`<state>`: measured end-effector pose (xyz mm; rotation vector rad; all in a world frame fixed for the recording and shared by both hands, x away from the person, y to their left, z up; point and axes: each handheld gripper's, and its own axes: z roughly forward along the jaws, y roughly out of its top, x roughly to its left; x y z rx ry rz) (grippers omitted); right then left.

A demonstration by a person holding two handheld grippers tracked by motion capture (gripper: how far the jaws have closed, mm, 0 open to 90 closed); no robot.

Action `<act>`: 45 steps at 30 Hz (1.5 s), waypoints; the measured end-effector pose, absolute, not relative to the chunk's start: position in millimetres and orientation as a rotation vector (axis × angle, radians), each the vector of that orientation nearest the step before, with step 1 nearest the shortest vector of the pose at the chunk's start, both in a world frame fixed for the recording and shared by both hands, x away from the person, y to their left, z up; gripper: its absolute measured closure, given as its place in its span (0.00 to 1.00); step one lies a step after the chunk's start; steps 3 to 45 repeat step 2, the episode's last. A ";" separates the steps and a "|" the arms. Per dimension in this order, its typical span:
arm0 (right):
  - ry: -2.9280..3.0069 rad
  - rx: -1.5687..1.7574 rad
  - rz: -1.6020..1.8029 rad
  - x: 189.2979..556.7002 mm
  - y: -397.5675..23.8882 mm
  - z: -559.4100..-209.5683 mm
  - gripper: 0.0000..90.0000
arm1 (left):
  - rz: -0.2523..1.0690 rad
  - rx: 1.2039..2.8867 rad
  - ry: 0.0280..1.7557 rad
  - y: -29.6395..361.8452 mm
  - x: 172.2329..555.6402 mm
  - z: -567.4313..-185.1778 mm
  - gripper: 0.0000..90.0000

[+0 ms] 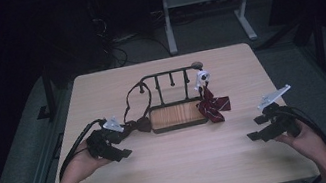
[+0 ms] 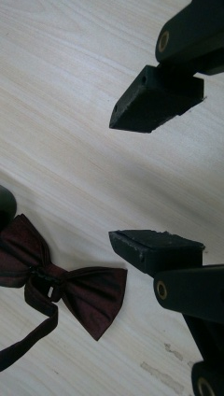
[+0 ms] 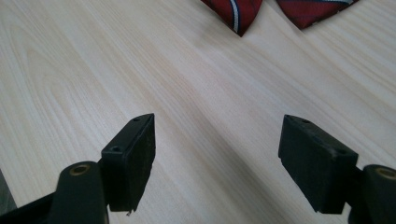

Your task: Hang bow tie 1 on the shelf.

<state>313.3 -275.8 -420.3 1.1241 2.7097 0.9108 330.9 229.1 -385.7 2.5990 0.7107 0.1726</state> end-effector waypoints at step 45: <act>2.707 1.120 0.908 312.8 -274.0 -420.2 0.30 | 0.175 2.600 0.702 229.4 330.2 -385.5 0.44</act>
